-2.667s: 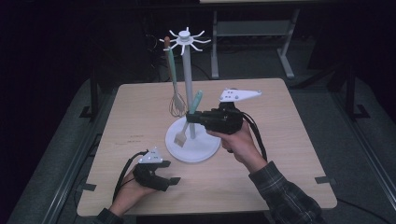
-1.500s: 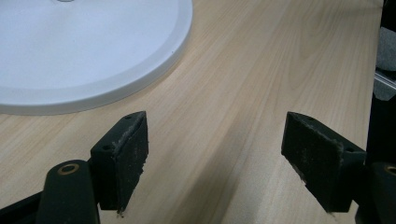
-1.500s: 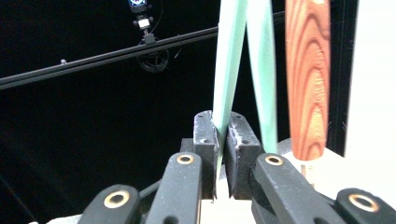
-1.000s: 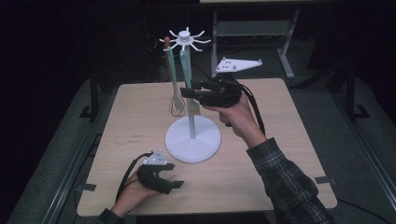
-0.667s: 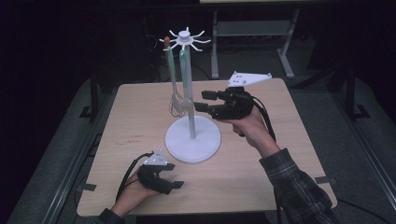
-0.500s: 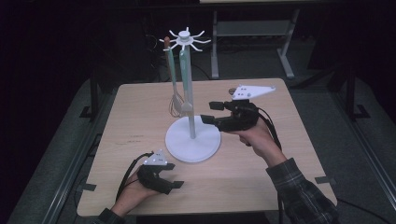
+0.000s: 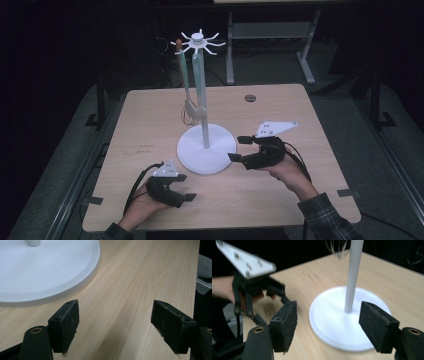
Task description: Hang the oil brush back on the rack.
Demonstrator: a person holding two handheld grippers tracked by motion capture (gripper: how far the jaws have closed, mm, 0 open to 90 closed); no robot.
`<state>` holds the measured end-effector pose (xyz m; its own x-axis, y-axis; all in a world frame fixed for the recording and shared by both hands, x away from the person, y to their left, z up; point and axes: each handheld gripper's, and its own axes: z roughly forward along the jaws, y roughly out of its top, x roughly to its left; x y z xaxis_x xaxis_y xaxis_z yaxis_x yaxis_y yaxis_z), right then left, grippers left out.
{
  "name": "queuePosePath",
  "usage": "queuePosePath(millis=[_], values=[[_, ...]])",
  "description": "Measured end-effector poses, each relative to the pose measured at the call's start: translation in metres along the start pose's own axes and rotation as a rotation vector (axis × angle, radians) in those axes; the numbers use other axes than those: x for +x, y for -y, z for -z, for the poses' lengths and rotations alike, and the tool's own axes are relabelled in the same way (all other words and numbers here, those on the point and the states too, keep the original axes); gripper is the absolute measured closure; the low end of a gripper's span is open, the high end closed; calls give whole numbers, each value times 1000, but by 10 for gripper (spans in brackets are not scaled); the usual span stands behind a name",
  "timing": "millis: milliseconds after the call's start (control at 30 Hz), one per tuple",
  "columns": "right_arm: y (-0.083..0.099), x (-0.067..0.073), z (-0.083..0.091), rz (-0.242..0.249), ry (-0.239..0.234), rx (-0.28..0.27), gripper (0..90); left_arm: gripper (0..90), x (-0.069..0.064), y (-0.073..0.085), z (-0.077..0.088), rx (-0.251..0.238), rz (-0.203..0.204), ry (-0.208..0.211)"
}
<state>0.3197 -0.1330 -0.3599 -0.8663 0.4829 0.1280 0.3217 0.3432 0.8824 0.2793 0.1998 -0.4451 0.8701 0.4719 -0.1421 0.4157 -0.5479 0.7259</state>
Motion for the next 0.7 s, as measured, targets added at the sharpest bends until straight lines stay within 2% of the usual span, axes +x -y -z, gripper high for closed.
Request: queuePosePath(millis=[33,67,133,167,233,267,400,567,700], values=[[11,1,-1,-7,0,21,306,225,0,0,0,0,1,-1],[11,1,-1,-7,0,21,306,225,1,0,0,-2,1,0],[22,2,-2,-5,1,49,304,225,0,1,0,-2,15,3],[33,3,-4,-15,-3,81,302,225,1,1,0,1,6,0],[38,4,-4,-12,-1,95,301,225,0,1,0,1,11,2],[47,4,-5,-20,-6,120,299,225,0,1,0,2,11,2],[60,6,-8,-41,-9,157,296,225,1,1,0,11,-8,1],[66,7,-11,-35,-20,177,286,225,1,2,0,11,-13,2],[65,8,-11,-35,-23,164,271,225,1,2,0,11,-14,2]])
